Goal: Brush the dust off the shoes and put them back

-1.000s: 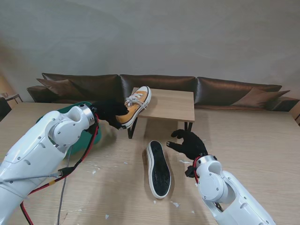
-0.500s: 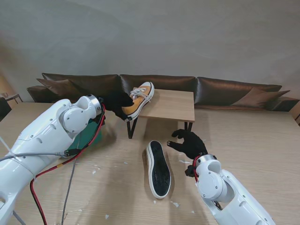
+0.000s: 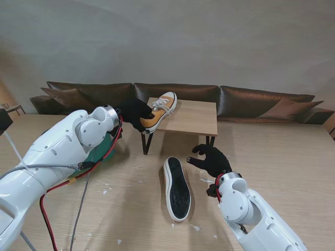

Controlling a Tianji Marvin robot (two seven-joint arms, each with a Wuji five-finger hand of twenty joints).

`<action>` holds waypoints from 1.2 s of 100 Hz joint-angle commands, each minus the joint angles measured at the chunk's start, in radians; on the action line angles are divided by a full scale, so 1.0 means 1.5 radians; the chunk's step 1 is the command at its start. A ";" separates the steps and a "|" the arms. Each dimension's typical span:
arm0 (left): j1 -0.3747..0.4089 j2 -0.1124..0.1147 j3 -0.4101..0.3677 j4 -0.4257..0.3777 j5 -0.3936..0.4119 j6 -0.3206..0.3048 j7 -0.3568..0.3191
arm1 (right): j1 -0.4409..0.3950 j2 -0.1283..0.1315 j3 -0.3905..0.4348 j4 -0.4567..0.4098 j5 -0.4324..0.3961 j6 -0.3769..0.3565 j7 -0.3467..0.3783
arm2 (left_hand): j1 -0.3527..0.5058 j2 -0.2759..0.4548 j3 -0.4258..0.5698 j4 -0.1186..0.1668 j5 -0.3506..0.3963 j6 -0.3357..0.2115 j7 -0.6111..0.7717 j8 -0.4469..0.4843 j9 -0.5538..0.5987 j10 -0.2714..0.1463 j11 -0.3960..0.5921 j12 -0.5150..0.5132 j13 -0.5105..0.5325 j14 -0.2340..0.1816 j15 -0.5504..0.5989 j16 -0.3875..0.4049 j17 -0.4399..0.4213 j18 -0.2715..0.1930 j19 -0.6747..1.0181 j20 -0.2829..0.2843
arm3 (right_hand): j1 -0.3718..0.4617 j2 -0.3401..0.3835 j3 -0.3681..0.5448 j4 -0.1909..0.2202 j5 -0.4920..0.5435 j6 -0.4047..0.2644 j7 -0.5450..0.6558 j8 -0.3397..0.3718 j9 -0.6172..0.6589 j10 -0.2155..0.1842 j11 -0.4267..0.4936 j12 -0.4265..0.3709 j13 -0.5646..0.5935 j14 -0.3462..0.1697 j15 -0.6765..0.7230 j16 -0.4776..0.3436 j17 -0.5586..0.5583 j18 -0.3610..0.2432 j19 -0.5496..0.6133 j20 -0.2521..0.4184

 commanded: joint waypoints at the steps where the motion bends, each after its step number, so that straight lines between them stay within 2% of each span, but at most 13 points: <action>1: -0.008 -0.010 0.002 0.010 -0.006 0.004 -0.005 | 0.001 -0.004 -0.002 0.002 0.002 0.002 0.009 | 0.084 0.093 0.058 0.029 0.007 0.040 0.010 -0.015 -0.022 -0.066 -0.068 -0.027 -0.032 0.002 -0.020 -0.009 -0.015 -0.014 0.002 0.010 | -0.004 0.023 0.014 0.004 -0.006 0.004 0.008 0.002 -0.002 0.009 0.004 -0.002 0.009 0.001 0.006 0.003 -0.188 0.011 0.003 0.012; 6: -0.011 -0.013 0.009 0.018 -0.009 0.006 -0.001 | 0.001 -0.004 -0.002 0.003 0.002 0.003 0.009 | 0.084 0.099 0.044 0.029 -0.007 0.041 -0.037 -0.052 -0.025 -0.058 -0.097 -0.035 -0.038 0.006 -0.029 -0.010 -0.022 -0.012 -0.004 0.014 | -0.004 0.023 0.014 0.004 -0.006 0.004 0.008 0.002 -0.002 0.009 0.004 -0.002 0.009 0.000 0.006 0.003 -0.188 0.011 0.003 0.012; 13: -0.014 -0.015 0.014 0.026 -0.012 0.004 0.002 | 0.002 -0.004 -0.002 0.004 0.003 0.004 0.009 | 0.073 0.109 0.031 0.028 -0.061 0.035 -0.120 -0.212 -0.038 -0.036 -0.145 -0.053 -0.051 0.010 -0.037 -0.008 -0.036 -0.011 -0.013 0.021 | -0.005 0.023 0.013 0.004 -0.005 0.004 0.008 0.002 -0.002 0.010 0.004 -0.002 0.010 0.000 0.007 0.003 -0.188 0.011 0.003 0.013; 23: -0.011 -0.016 0.014 0.025 -0.015 0.007 0.005 | 0.004 -0.004 -0.003 0.007 0.003 0.005 0.009 | 0.073 0.119 -0.009 0.029 -0.097 0.022 -0.216 -0.309 -0.058 -0.023 -0.173 -0.075 -0.069 0.016 -0.050 -0.010 -0.057 -0.005 -0.026 0.024 | -0.004 0.023 0.014 0.004 -0.006 0.004 0.008 0.002 -0.002 0.010 0.004 -0.002 0.010 0.000 0.007 0.003 -0.188 0.012 0.003 0.013; 34: 0.000 -0.015 0.005 0.013 -0.014 0.017 0.007 | 0.005 -0.005 -0.005 0.008 0.006 0.006 0.010 | 0.062 0.131 -0.026 0.032 -0.101 0.016 -0.312 -0.370 -0.080 -0.004 -0.219 -0.127 -0.087 0.029 -0.071 -0.015 -0.081 0.007 -0.049 0.024 | -0.004 0.024 0.014 0.004 -0.005 0.004 0.008 0.002 -0.003 0.010 0.004 -0.002 0.009 0.000 0.006 0.003 -0.188 0.011 0.003 0.013; 41: 0.009 -0.013 -0.003 0.001 -0.010 0.024 0.005 | 0.005 -0.004 -0.006 0.008 0.006 0.006 0.011 | 0.046 0.142 -0.014 0.033 -0.094 0.023 -0.396 -0.388 -0.094 0.006 -0.238 -0.174 -0.092 0.034 -0.078 -0.015 -0.087 0.010 -0.056 0.032 | -0.004 0.024 0.014 0.004 -0.006 0.004 0.008 0.002 -0.003 0.010 0.004 -0.002 0.009 0.000 0.007 0.003 -0.188 0.012 0.003 0.013; 45: 0.015 -0.010 -0.008 -0.007 -0.005 0.028 0.002 | 0.005 -0.004 -0.006 0.008 0.006 0.005 0.012 | 0.016 0.153 0.018 0.033 -0.088 0.031 -0.485 -0.402 -0.112 0.013 -0.253 -0.257 -0.099 0.037 -0.089 -0.017 -0.092 0.010 -0.063 0.036 | -0.004 0.024 0.014 0.004 -0.006 0.003 0.008 0.002 -0.003 0.011 0.004 -0.002 0.009 -0.001 0.007 0.003 -0.188 0.011 0.003 0.013; 49: 0.020 -0.007 -0.012 -0.015 0.000 0.033 -0.002 | 0.005 -0.004 -0.007 0.008 0.006 0.005 0.012 | -0.011 0.166 0.046 0.050 -0.080 0.038 -0.559 -0.429 -0.123 0.018 -0.260 -0.354 -0.107 0.041 -0.105 -0.021 -0.101 0.014 -0.076 0.036 | -0.003 0.024 0.014 0.004 -0.006 0.003 0.008 0.002 -0.003 0.010 0.004 -0.002 0.009 -0.001 0.007 0.003 -0.188 0.011 0.003 0.013; 53: 0.024 -0.005 -0.016 -0.022 0.003 0.037 -0.008 | 0.006 -0.004 -0.008 0.009 0.006 0.005 0.012 | -0.030 0.178 0.064 0.073 -0.076 0.044 -0.603 -0.456 -0.126 0.023 -0.273 -0.378 -0.113 0.045 -0.116 -0.025 -0.108 0.017 -0.087 0.033 | -0.003 0.024 0.014 0.004 -0.006 0.005 0.008 0.002 -0.003 0.010 0.004 -0.002 0.009 0.001 0.007 0.003 -0.188 0.011 0.002 0.013; 57: 0.029 -0.002 -0.021 -0.029 0.005 0.041 -0.014 | 0.006 -0.004 -0.008 0.009 0.006 0.005 0.011 | -0.032 0.185 0.062 0.080 -0.080 0.048 -0.640 -0.483 -0.131 0.028 -0.292 -0.398 -0.120 0.050 -0.129 -0.029 -0.118 0.021 -0.100 0.031 | -0.003 0.024 0.014 0.004 -0.006 0.004 0.008 0.002 -0.003 0.010 0.004 -0.002 0.009 0.000 0.007 0.003 -0.189 0.011 0.002 0.013; 93: 0.072 0.013 -0.062 -0.083 0.040 0.072 -0.033 | 0.008 -0.005 -0.011 0.012 0.008 0.005 0.011 | -0.066 0.205 0.030 0.079 -0.169 0.068 -0.808 -0.607 -0.178 0.049 -0.366 -0.473 -0.172 0.076 -0.194 -0.045 -0.170 0.031 -0.158 0.033 | -0.003 0.024 0.014 0.004 -0.005 0.004 0.009 0.002 -0.001 0.009 0.005 -0.002 0.009 0.001 0.007 0.003 -0.189 0.011 0.002 0.013; 105: 0.092 0.016 -0.084 -0.110 0.040 0.085 -0.042 | 0.008 -0.004 -0.011 0.013 0.009 0.004 0.015 | -0.078 0.209 0.012 0.078 -0.186 0.051 -0.822 -0.626 -0.167 0.046 -0.346 -0.456 -0.170 0.082 -0.197 -0.046 -0.172 0.038 -0.164 0.035 | -0.003 0.024 0.013 0.004 -0.006 0.004 0.009 0.001 -0.002 0.010 0.004 -0.002 0.009 0.001 0.007 0.003 -0.189 0.011 0.002 0.013; 120: 0.107 0.020 -0.103 -0.131 0.029 0.088 -0.060 | 0.008 -0.004 -0.012 0.013 0.010 0.004 0.017 | -0.093 0.220 -0.018 0.080 -0.214 0.012 -0.850 -0.663 -0.180 0.053 -0.365 -0.459 -0.186 0.090 -0.208 -0.045 -0.187 0.039 -0.178 0.039 | -0.003 0.024 0.014 0.004 -0.006 0.004 0.008 0.001 -0.002 0.009 0.004 -0.002 0.009 0.001 0.007 0.003 -0.189 0.011 0.001 0.013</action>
